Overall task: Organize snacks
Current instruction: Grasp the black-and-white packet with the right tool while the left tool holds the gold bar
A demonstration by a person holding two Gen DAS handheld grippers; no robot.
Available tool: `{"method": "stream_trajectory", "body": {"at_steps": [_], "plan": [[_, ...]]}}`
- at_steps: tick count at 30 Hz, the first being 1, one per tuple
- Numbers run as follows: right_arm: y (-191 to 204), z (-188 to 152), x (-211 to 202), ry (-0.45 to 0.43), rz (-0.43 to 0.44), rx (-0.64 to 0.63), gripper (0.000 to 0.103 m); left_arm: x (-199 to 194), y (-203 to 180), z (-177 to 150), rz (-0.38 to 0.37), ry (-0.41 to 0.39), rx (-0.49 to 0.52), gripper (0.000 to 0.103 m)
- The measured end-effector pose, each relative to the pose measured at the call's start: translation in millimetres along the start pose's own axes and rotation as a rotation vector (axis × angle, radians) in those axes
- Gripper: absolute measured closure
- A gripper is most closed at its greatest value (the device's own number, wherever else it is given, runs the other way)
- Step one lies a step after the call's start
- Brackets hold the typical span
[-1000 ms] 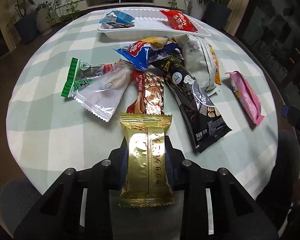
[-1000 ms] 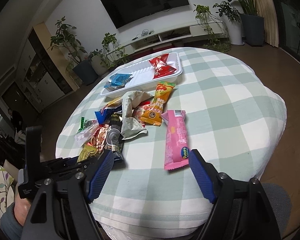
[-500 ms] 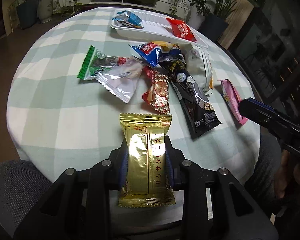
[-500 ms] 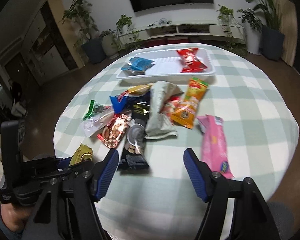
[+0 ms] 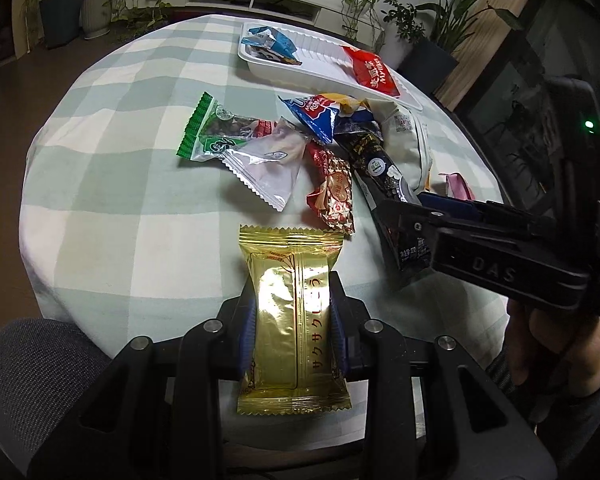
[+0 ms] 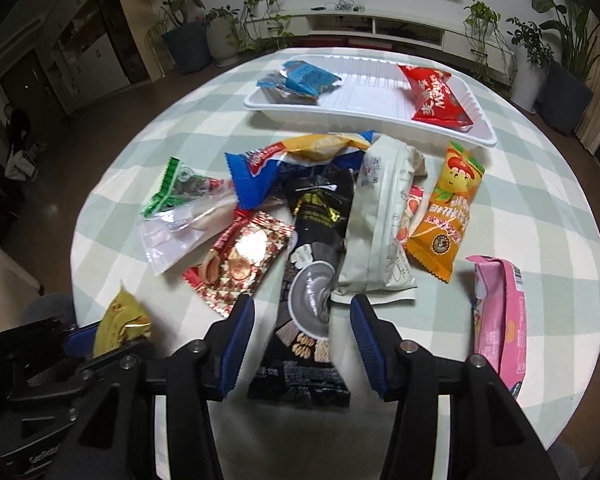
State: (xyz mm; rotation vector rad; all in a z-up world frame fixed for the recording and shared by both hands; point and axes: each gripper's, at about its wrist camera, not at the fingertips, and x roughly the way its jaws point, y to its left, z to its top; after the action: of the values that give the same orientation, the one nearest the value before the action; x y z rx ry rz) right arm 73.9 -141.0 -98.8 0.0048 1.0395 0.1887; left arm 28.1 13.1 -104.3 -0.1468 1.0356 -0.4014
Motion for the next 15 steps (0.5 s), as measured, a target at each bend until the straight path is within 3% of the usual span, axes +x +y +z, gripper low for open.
{"method": "stream_trajectory", "body": {"at_steps": [5,15], "plan": [[-3,-4,13,0.048,-0.019,0.001,0.055,0,4,-2,-0.004,-0.004,-0.011,0.074],[-4,-13,9,0.033,-0.012,-0.009,0.072,2,3,-5,0.003,-0.006,-0.010,0.074]]}}
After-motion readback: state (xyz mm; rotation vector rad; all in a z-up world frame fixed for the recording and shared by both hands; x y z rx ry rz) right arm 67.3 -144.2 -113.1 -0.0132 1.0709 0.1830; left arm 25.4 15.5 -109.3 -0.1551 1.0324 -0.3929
